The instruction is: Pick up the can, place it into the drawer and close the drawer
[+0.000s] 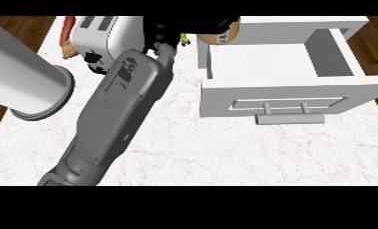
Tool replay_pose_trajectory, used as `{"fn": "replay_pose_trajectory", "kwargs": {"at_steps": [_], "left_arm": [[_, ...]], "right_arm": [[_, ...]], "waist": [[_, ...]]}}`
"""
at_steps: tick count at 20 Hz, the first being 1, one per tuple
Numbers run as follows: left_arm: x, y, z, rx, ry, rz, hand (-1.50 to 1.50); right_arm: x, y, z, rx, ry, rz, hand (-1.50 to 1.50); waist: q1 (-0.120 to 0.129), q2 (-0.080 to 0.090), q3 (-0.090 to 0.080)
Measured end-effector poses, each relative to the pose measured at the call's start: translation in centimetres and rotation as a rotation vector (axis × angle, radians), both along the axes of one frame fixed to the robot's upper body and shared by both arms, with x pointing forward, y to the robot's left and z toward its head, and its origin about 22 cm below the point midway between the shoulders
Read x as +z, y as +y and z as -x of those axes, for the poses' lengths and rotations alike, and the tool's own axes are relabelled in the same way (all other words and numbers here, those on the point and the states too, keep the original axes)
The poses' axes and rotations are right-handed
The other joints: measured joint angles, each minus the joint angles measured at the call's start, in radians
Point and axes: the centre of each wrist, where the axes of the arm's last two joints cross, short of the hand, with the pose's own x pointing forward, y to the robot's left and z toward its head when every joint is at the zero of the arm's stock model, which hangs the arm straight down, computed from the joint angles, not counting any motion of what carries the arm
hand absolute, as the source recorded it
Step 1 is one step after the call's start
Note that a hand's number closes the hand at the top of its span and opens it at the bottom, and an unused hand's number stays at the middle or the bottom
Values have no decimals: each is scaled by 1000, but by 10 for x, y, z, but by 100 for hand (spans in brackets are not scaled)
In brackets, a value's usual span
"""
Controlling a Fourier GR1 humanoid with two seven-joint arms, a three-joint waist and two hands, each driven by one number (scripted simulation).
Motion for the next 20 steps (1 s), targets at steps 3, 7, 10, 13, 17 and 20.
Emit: {"fn": "replay_pose_trajectory", "kwargs": {"at_steps": [3, 7, 10, 13, 17, 20], "left_arm": [[10, -10, -9, -3, 3, -12, 150], [15, -29, -14, -10, 15, -23, 150], [20, -35, -20, -18, 21, -32, 150], [20, -42, -25, -21, 28, -36, 150], [13, -51, -25, -13, 36, -49, 150], [20, -60, -26, -11, 39, -57, 150]], "right_arm": [[-3, 2, 0, 4, 0, 5, -150], [-5, 2, -8, 12, 0, 8, -150], [-4, 0, -12, 14, -2, 7, -150], [0, 2, -12, 15, -4, 8, -150], [2, 2, -17, 27, -6, 8, -150], [1, 6, -19, 30, -9, 6, -150]], "waist": [[-3, 1, 0], [-11, 3, 0], [-10, 3, 1], [-18, 5, 0], [-27, 6, 1], [-32, 7, 1]]}}
